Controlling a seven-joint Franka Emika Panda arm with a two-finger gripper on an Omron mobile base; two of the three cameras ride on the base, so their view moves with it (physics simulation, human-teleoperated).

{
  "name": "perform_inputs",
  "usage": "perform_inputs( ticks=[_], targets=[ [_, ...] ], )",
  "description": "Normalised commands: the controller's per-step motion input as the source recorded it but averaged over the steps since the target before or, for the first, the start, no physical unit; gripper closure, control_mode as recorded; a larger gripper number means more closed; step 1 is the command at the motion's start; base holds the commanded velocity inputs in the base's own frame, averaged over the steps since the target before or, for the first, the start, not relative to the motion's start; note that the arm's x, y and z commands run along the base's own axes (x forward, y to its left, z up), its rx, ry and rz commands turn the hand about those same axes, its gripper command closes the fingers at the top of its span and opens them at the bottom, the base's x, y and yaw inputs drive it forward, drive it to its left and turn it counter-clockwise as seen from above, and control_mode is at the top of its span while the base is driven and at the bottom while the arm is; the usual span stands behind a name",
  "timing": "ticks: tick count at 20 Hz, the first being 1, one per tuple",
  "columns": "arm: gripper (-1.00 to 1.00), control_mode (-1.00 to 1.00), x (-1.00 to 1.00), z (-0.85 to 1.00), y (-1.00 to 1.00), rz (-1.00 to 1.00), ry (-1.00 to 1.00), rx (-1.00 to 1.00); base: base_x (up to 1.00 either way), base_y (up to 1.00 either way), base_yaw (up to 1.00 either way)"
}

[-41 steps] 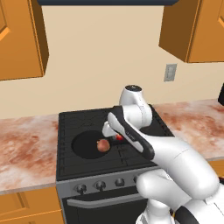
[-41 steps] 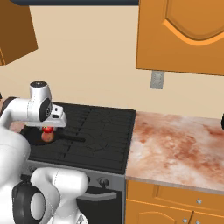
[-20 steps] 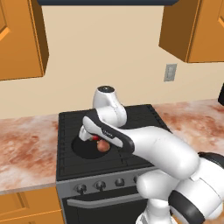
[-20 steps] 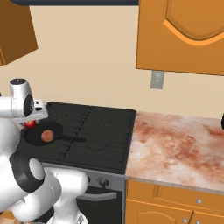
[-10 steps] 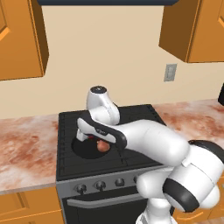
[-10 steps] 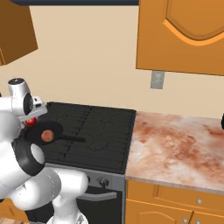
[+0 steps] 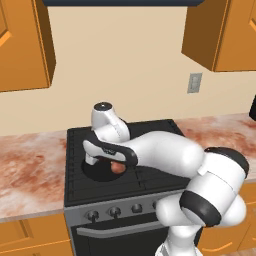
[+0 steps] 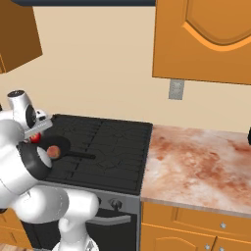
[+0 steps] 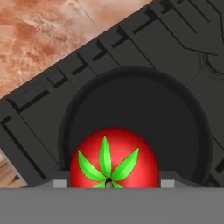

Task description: Place the pan on the front left burner on the stove. Then place the tomato and the onion in the pan and turn on the front left burner.

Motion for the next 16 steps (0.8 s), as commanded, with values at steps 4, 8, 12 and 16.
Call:
perform_inputs(
  ticks=[4,8,12,16],
  targets=[
    [1.0,-1.0,0.11,-0.24,0.13,0.07,0.0,-0.06,0.0,0.0,0.0],
    [1.0,-1.0,0.09,-0.22,0.02,0.06,0.0,-0.04,0.0,0.0,0.0],
    [1.0,-1.0,0.13,-0.19,0.0,0.05,0.01,-0.01,0.0,0.0,0.0],
    [1.0,-1.0,0.14,-0.18,0.0,0.04,0.02,0.0,0.0,0.0,0.0]
  ],
)
